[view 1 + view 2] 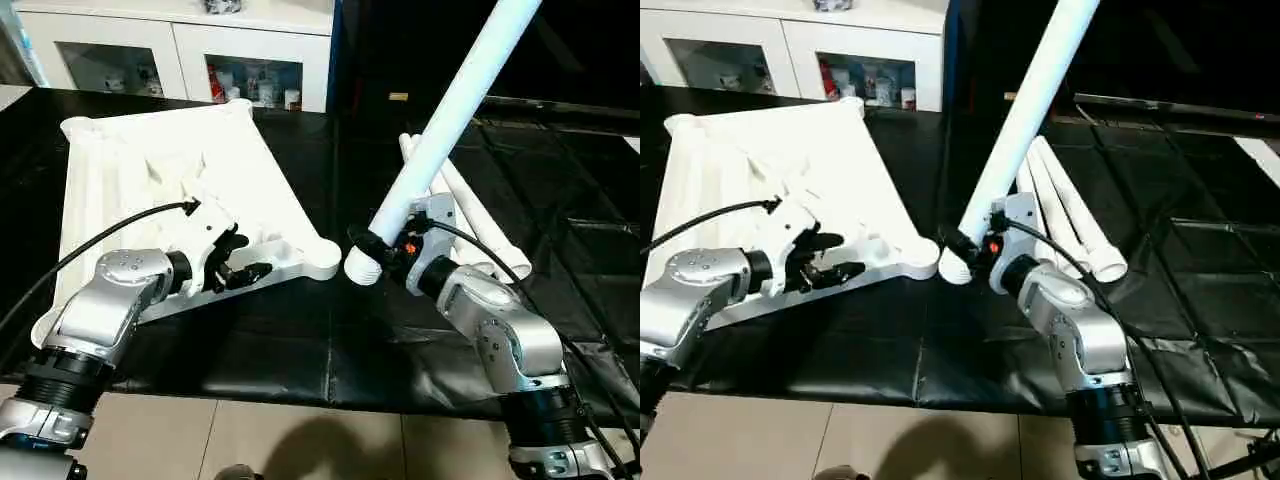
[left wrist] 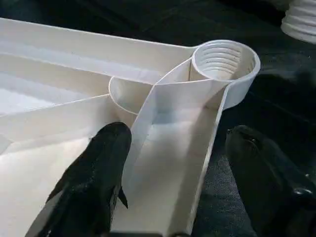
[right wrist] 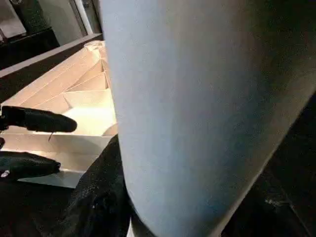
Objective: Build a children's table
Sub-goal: Pick table leg
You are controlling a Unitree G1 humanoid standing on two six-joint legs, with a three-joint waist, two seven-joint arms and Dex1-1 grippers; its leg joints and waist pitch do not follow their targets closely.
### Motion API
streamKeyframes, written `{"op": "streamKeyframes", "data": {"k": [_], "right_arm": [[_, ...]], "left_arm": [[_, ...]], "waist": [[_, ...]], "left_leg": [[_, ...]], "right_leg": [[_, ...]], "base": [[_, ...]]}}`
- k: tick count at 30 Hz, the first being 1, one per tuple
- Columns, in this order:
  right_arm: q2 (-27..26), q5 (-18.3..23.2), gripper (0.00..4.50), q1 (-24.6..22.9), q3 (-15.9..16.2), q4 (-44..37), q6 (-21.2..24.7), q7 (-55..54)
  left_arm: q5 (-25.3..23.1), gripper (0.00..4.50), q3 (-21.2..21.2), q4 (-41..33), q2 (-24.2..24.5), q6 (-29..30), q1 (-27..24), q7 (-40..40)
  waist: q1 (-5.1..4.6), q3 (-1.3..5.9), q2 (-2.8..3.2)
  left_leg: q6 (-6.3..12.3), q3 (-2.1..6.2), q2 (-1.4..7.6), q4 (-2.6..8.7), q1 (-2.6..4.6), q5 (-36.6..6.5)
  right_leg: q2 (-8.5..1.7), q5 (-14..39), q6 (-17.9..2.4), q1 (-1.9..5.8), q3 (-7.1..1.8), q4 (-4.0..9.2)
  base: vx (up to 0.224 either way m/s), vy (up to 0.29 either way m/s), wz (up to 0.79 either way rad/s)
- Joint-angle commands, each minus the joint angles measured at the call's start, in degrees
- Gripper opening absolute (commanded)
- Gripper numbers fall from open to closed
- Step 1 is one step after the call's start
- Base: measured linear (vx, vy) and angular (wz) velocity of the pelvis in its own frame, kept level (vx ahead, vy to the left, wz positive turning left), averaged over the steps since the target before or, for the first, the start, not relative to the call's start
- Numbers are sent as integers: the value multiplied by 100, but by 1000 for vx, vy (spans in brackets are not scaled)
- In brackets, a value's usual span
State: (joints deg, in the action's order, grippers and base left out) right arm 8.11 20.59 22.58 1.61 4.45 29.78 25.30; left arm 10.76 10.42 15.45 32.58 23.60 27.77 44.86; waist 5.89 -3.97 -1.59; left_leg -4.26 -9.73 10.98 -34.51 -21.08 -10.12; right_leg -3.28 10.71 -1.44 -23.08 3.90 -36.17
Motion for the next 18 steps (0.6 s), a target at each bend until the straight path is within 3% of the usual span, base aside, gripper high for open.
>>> {"op": "streamKeyframes", "data": {"k": [1, 11, 15, 18], "right_arm": [[36, -12, 190, 65, -61, -218, 52, -43], [21, -61, 190, 90, -34, -195, -283, 39], [71, -75, 190, 112, -34, -129, -303, 86], [164, -100, 190, 109, -22, -106, -300, 187]], "left_arm": [[-105, 350, 24, 35, -26, -63, 45, 51], [-180, 350, 62, 116, -25, -127, 98, 149], [-124, 387, -31, 150, -45, -11, 144, 150], [-71, 404, -72, 111, -23, 23, 161, 237]], "waist": [[-7, 441, 77], [-10, 440, 76], [-8, 437, 73], [-2, 443, 121]], "left_leg": [[-235, 61, 188, 423, 70, -981], [-233, 64, 188, 425, 70, -1030], [-238, 64, 189, 427, 76, -1062], [-240, 73, 189, 424, 73, -1023]], "right_leg": [[-462, 1109, -817, 295, -324, 425], [-468, 1135, -831, 297, -326, 428], [-469, 1203, -823, 292, -325, 431], [-466, 1082, -857, 297, -323, 419]], "base": [[0, 0, 0], [0, 0, 0], [0, 0, 0], [0, 0, 0]]}}
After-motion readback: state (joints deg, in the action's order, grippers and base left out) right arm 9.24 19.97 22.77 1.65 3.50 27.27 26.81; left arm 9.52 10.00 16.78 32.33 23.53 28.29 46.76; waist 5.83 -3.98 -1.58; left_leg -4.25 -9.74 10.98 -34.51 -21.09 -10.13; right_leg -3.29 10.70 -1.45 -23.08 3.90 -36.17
